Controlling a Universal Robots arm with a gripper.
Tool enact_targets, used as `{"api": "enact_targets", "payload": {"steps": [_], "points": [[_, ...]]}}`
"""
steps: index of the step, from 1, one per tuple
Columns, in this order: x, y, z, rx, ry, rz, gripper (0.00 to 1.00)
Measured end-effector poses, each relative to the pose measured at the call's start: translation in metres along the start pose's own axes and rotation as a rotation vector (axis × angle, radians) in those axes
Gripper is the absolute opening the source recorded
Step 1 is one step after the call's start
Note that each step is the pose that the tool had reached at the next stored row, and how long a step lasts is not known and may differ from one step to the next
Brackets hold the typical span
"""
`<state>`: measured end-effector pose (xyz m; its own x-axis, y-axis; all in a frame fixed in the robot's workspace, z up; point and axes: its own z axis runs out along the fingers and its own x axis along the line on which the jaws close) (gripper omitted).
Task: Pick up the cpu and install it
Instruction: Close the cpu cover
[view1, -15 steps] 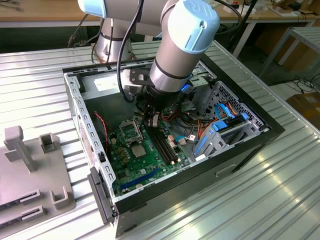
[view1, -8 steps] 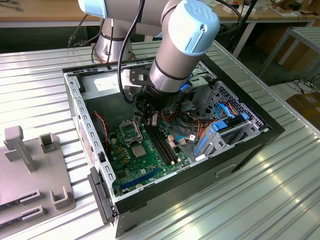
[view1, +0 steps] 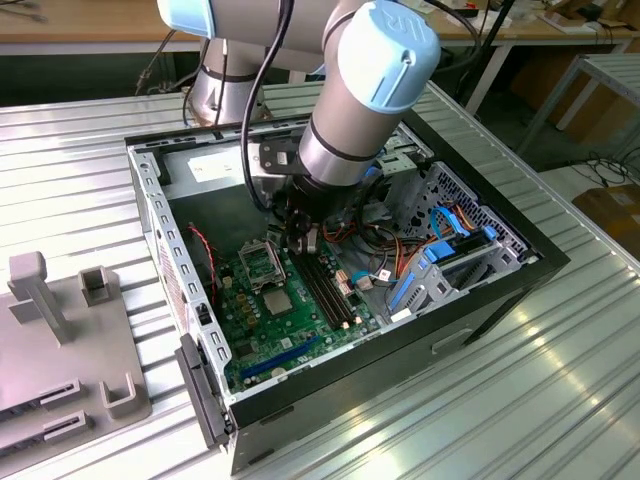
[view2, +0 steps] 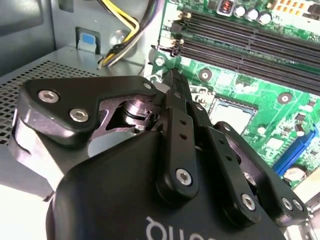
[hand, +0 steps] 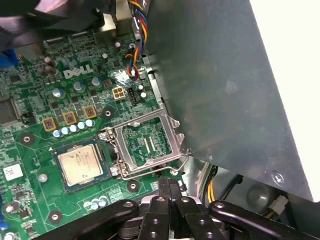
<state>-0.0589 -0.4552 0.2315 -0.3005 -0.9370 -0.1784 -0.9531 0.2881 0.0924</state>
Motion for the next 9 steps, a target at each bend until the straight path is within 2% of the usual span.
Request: {"api": "enact_targets", "payload": {"steps": [1, 2, 3, 4, 6, 7, 8, 9], "points": [[0.0, 0.0, -0.0001, 0.0007, -0.0071, -0.003, 0.11], [0.0, 0.0, 0.0, 0.0018, -0.0176, -0.006, 0.11], [0.0, 0.0, 0.0, 0.0026, -0.0231, -0.007, 0.11], [0.0, 0.0, 0.0002, 0.0026, -0.0269, -0.008, 0.11], [0.0002, 0.0, 0.0013, 0.0021, -0.0292, -0.008, 0.11], [0.0003, -0.0001, 0.0015, 0.0013, -0.0324, -0.008, 0.11], [0.0003, -0.0001, 0.0016, -0.0002, -0.038, -0.008, 0.11], [0.0003, -0.0002, 0.0018, -0.0025, -0.047, -0.008, 0.11]]}}
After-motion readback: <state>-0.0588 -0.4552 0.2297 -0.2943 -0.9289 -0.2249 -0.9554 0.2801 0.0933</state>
